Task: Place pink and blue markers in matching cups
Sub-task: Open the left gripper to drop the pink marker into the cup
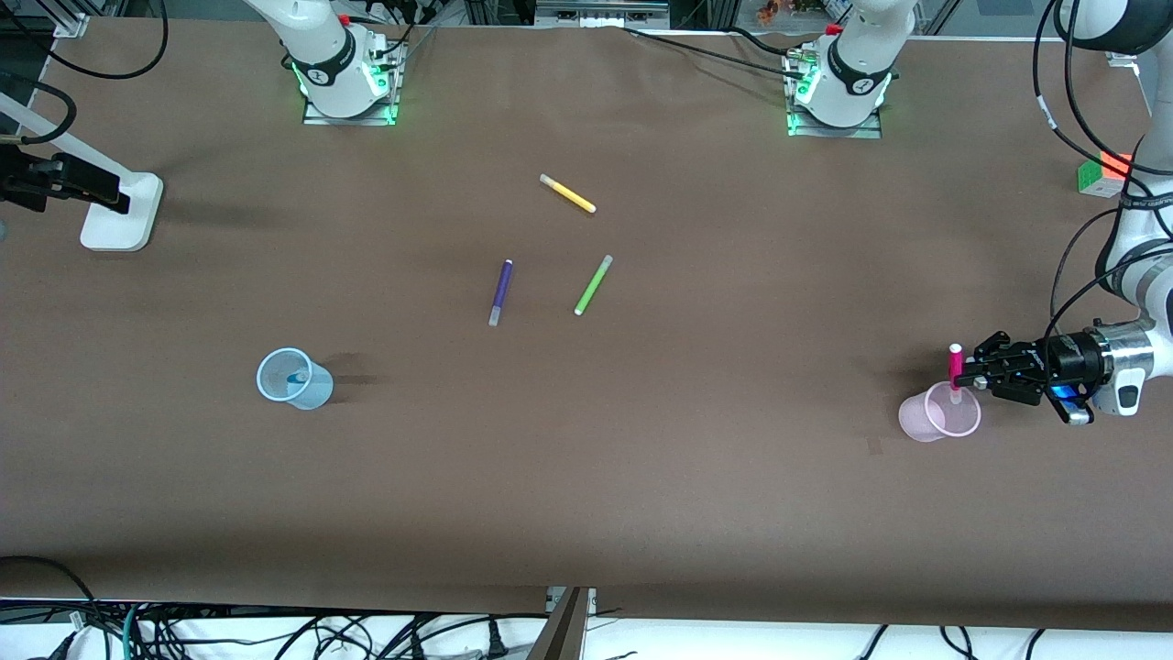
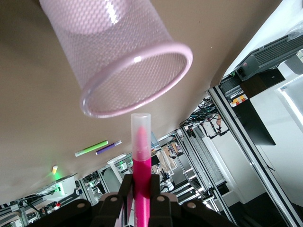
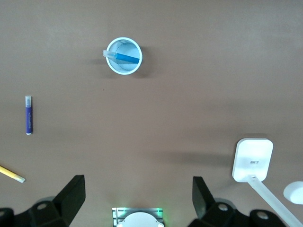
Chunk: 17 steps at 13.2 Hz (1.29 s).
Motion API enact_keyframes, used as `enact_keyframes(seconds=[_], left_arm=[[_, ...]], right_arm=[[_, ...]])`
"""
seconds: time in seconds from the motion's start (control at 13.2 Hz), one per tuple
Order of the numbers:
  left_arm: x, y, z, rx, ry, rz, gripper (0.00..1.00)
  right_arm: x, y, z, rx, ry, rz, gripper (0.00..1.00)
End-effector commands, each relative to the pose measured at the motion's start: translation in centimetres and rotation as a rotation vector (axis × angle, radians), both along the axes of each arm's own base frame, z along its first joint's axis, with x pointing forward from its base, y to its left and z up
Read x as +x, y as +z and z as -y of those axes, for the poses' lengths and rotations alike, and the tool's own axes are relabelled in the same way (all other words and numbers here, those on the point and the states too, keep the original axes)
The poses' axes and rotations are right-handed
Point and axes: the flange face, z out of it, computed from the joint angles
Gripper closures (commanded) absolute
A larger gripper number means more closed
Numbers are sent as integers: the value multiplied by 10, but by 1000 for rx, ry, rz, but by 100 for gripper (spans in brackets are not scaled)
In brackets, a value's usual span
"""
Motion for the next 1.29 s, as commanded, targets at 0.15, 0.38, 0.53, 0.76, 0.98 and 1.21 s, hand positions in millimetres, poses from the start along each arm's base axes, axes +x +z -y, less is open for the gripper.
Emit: enact_keyframes(seconds=[0.15,0.38,0.53,0.76,0.98,1.21], left_arm=[[11,-6,-6,-30,7,48,100],[11,-9,-5,-20,-19,141,63],[11,-9,-5,-20,-19,142,48],[14,1,-4,-17,-22,143,45],[32,69,5,168,-152,189,44],[36,177,52,436,-328,221,39]], right_arm=[[-20,-5,-2,-18,-14,-11,0],[-21,-7,-6,-11,-14,-21,0],[-21,-7,-6,-4,-14,-22,0],[-20,-11,-6,-3,-8,-32,0],[-13,-16,-6,-1,4,-35,0],[-11,-14,-5,0,3,-27,0]])
